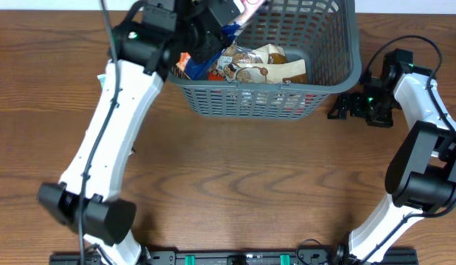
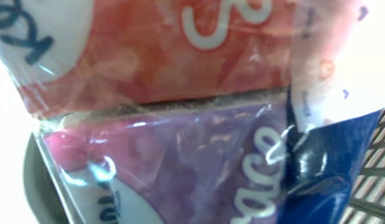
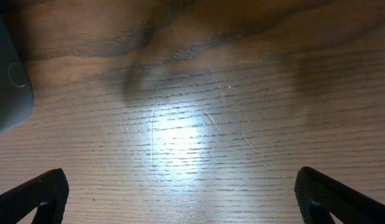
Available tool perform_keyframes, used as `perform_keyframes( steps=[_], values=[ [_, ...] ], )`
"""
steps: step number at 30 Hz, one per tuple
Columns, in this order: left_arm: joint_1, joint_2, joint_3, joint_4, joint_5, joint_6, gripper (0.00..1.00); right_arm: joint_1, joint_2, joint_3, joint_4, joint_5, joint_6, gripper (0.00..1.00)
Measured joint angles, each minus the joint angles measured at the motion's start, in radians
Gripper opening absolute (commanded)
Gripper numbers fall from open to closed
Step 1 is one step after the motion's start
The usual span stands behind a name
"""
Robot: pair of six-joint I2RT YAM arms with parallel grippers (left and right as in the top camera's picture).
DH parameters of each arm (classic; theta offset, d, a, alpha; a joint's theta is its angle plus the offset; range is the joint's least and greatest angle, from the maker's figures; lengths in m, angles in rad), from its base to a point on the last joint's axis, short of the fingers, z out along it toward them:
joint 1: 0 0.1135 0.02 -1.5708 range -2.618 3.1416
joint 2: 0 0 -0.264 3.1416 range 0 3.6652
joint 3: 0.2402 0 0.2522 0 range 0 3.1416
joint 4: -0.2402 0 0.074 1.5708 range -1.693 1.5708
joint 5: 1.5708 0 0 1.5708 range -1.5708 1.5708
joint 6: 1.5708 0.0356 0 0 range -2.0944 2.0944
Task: Pack container
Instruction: 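Lower the tissue bundle into the basket and open the left gripper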
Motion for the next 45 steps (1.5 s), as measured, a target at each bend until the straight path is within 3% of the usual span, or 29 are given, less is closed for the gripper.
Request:
perform_keyframes(
  steps=[10,13,14,27,34,45],
  values=[
    [-0.062,0.187,0.0,-0.043,0.0,0.081,0.08,0.0,0.0,0.0,0.0,0.0,-0.003,0.99],
    [-0.071,0.214,0.0,-0.06,-0.003,0.093,0.59,0.0,0.0,0.0,0.001,0.0,-0.003,0.99],
    [-0.071,0.216,0.0,-0.063,-0.003,0.101,0.65,0.0,0.0,0.0,0.001,0.0,-0.003,0.99],
    [-0.067,0.196,0.003,-0.072,-0.049,0.108,0.98,0.0,0.0,0.0,0.001,-0.001,-0.009,0.99],
    [-0.055,0.062,0.003,-0.049,-0.076,0.096,0.99,0.0,0.0,0.0,0.001,-0.001,-0.01,0.99],
    [0.045,-0.185,0.023,-0.044,-0.266,-0.015,0.99,0.0,0.0,0.0,0.001,-0.001,-0.014,0.99]
  ],
)
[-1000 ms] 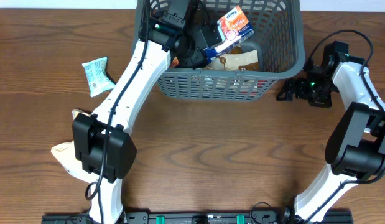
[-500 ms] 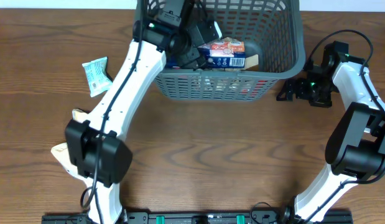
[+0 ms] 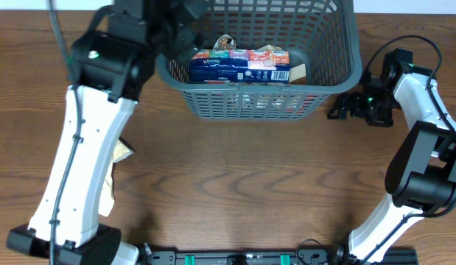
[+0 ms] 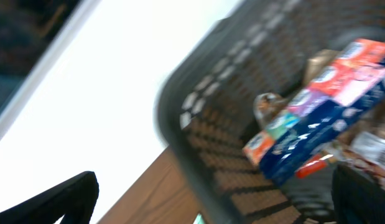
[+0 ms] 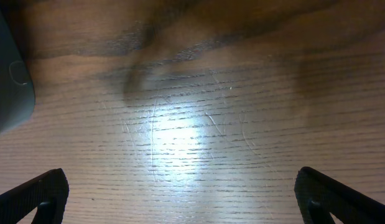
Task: Pack container
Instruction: 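Lower the tissue bundle into the basket and open the left gripper, then move the left gripper back to the beige snack bag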
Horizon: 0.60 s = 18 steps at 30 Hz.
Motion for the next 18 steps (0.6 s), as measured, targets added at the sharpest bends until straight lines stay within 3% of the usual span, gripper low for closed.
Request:
perform_keyframes(
  steps=[18],
  values=[
    [0.234,-0.029,0.0,-0.189,-0.061,-0.203,0.99,0.0,0.0,0.0,0.0,0.0,-0.014,0.99]
  ],
)
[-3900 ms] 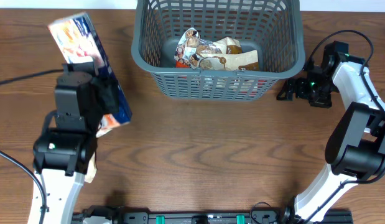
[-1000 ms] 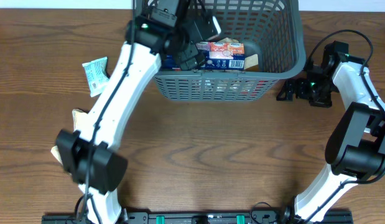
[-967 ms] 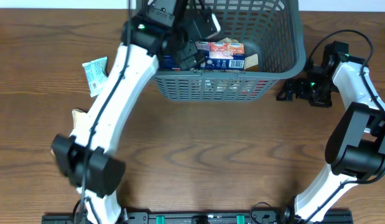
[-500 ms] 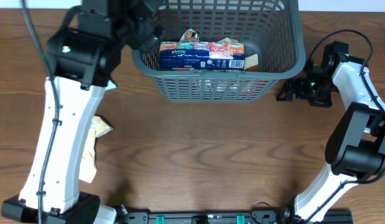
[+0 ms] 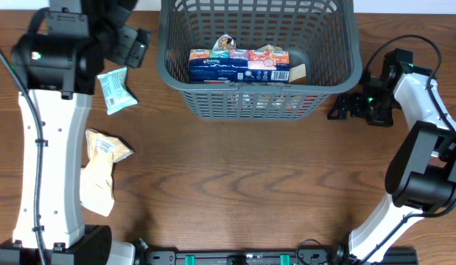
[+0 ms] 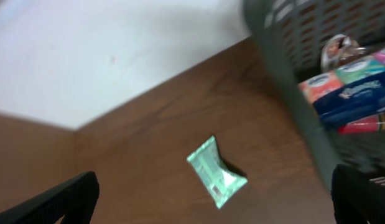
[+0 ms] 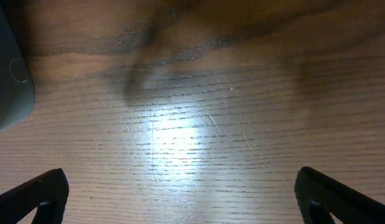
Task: Pack container
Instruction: 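Move the left gripper back to the beige snack bag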
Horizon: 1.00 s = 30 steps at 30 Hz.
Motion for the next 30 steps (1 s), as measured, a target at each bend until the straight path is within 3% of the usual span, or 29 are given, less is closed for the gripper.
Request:
perform_keyframes(
  steps=[21,26,30],
  values=[
    [0.173,-0.006,-0.014,-0.293,0.001,-0.281,0.99,0.0,0.0,0.0,0.002,0.0,-0.005,0.99],
    [0.174,-0.081,-0.158,-0.23,0.002,-0.338,0.99,0.0,0.0,0.0,0.011,0.0,-0.005,0.99],
    [0.174,-0.183,-0.378,-0.121,0.002,-0.401,0.99,0.0,0.0,0.0,0.013,-0.002,-0.005,0.99]
  ],
)
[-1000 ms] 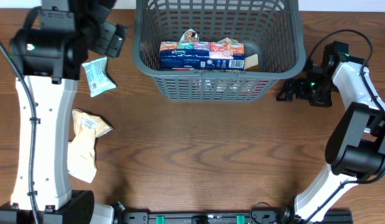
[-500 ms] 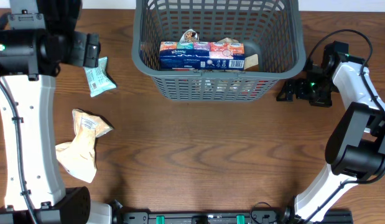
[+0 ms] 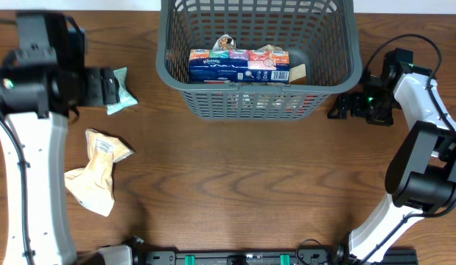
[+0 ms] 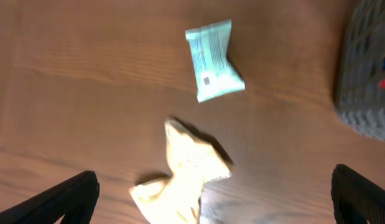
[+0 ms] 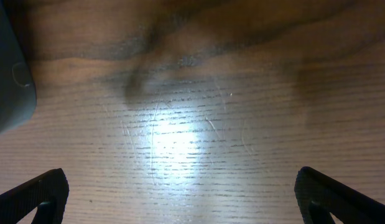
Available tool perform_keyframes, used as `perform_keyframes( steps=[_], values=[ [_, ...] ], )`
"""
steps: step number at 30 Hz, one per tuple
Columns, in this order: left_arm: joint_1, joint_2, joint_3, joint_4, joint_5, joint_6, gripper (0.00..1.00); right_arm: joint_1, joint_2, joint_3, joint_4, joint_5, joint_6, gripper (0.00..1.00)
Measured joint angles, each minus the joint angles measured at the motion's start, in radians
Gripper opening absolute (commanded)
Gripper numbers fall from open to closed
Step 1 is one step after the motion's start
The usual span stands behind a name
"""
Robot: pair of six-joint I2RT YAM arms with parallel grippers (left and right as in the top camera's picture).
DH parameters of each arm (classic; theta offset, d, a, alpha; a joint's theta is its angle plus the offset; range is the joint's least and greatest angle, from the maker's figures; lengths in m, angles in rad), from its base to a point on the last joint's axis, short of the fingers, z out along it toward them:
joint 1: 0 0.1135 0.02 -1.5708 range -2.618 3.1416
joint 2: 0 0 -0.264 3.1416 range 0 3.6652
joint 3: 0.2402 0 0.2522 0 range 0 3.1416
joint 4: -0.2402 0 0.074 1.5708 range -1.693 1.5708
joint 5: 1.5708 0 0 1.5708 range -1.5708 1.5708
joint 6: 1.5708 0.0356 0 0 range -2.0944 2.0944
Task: Pack container
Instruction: 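Move the left gripper back to the beige snack bag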
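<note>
The grey basket (image 3: 257, 96) stands at the table's back. It holds a blue tissue multipack (image 3: 239, 66) lying across several snack bags. A mint-green packet (image 4: 214, 59) and a crumpled tan bag (image 4: 189, 168) lie on the wood to the basket's left. My left gripper (image 4: 212, 190) hovers open above these two, nothing between its fingers (image 4: 55, 199). In the overhead view, the left gripper (image 3: 102, 85) sits just beside the green packet (image 3: 118, 92). My right gripper (image 5: 192, 190) is open over bare wood, right of the basket.
The tan bag (image 3: 95, 173) lies toward the front left of the table. The basket's grey corner (image 5: 9, 87) shows at the left edge of the right wrist view. The right gripper (image 3: 339, 109) rests close against the basket's right wall.
My left gripper has moved left and toward the front, away from the basket. Its camera now looks down on both the green packet and the tan bag. The right arm has not moved.
My left gripper held the tissue multipack over the basket. Then the pack lay in the basket and the gripper was open at the basket's left rim. It then stood left of the basket near the green packet, and now hovers over both loose packets.
</note>
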Motion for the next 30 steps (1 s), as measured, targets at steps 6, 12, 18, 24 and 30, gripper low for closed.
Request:
perform_keyframes(
  steps=[6,12,18,24,30],
  values=[
    [0.042,-0.133,-0.358,0.107,-0.001,-0.085,0.98,0.0,0.0,-0.001,0.001,0.0,-0.002,0.99],
    [0.065,-0.093,-0.523,0.044,-0.001,0.026,0.99,0.0,0.0,-0.001,0.001,0.0,-0.006,0.99],
    [0.067,-0.003,-0.533,0.043,-0.003,0.21,0.99,0.0,0.0,-0.001,0.001,0.0,-0.017,0.99],
    [0.077,0.032,-0.533,0.084,-0.008,0.403,0.99,0.0,0.0,-0.001,0.002,0.0,-0.021,0.99],
    [0.143,0.037,-0.537,0.17,-0.009,0.476,0.99,0.0,0.0,-0.001,0.001,0.0,-0.021,0.99]
  ],
)
